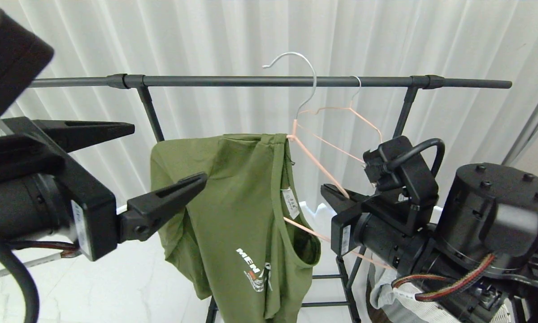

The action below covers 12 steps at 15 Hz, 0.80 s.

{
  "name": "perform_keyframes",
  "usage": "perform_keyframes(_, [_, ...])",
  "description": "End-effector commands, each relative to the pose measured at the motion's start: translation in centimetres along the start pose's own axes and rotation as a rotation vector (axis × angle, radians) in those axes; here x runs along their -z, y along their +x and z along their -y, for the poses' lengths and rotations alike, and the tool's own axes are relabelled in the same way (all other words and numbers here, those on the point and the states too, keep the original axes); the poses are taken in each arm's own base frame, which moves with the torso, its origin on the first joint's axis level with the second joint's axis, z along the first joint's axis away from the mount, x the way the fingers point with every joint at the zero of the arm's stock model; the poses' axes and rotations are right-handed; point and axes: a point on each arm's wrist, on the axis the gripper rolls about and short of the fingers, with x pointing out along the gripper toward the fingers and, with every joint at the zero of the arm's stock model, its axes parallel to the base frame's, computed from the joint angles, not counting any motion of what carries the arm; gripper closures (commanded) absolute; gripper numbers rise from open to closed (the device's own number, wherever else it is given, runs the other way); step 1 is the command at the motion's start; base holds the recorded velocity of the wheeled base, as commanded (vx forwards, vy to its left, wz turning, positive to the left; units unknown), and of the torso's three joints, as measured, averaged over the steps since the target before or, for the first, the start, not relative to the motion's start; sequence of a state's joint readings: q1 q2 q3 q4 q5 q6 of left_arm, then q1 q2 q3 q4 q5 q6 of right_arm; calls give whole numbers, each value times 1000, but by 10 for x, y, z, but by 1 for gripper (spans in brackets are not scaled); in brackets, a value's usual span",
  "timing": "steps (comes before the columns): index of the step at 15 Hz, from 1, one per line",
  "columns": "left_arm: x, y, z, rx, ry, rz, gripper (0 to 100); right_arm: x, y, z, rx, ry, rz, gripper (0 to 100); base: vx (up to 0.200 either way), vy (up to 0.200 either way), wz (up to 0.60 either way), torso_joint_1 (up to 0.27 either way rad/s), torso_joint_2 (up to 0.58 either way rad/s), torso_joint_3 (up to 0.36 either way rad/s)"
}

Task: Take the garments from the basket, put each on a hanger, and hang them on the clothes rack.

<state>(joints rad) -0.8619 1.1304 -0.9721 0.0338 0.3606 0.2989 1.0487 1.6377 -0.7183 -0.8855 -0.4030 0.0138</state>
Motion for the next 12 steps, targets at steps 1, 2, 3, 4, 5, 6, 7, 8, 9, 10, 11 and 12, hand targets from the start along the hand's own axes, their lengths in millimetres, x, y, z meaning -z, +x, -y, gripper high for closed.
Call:
perform_keyframes(1, [5, -4, -19, -2, 12, 19, 0, 1, -7, 12, 29, -21, 5, 100, 0, 0, 0, 0, 0, 0])
perform_keyframes(2, [8, -1, -23, 47, 32, 25, 0, 2, -12, 18, 40, -48, 10, 100, 0, 0, 0, 0, 0, 0])
perform_keyframes(3, [10, 2, -27, 68, 46, 23, 0, 3, -15, 21, 39, -63, 13, 100, 0, 0, 0, 0, 0, 0])
perform_keyframes(4, [13, 9, -27, 103, 57, 15, 0, 4, -19, 23, 29, -78, 11, 100, 0, 0, 0, 0, 0, 0])
perform_keyframes(5, [14, 16, -26, 151, 70, 14, 0, 6, -22, 25, 22, -100, 6, 100, 0, 0, 0, 0, 0, 0])
perform_keyframes(6, [16, 23, -24, 196, 81, 10, 0, 9, -23, 27, 12, -120, -4, 100, 0, 0, 0, 0, 0, 0])
perform_keyframes(7, [18, 30, -21, 241, 105, 5, 0, 9, -24, 28, -2, -131, -1, 100, 0, 0, 0, 0, 0, 0])
perform_keyframes(8, [20, 37, -21, 284, 131, 4, 0, 9, -25, 28, -12, -139, 0, 100, 0, 0, 0, 0, 0, 0])
perform_keyframes(9, [21, 38, -20, 291, 136, 3, 0, 9, -25, 28, -14, -140, 0, 100, 0, 0, 0, 0, 0, 0])
perform_keyframes(10, [28, 55, -23, 344, 190, -11, 0, 11, -27, 29, -22, -156, -8, 100, 0, 0, 0, 0, 0, 0])
perform_keyframes(11, [30, 61, -24, 365, 208, -14, 0, 12, -27, 29, -22, -158, -10, 100, 0, 0, 0, 0, 0, 0])
perform_keyframes(12, [34, 68, -23, 386, 210, -25, 0, 12, -27, 29, -22, -158, -10, 100, 0, 0, 0, 0, 0, 0])
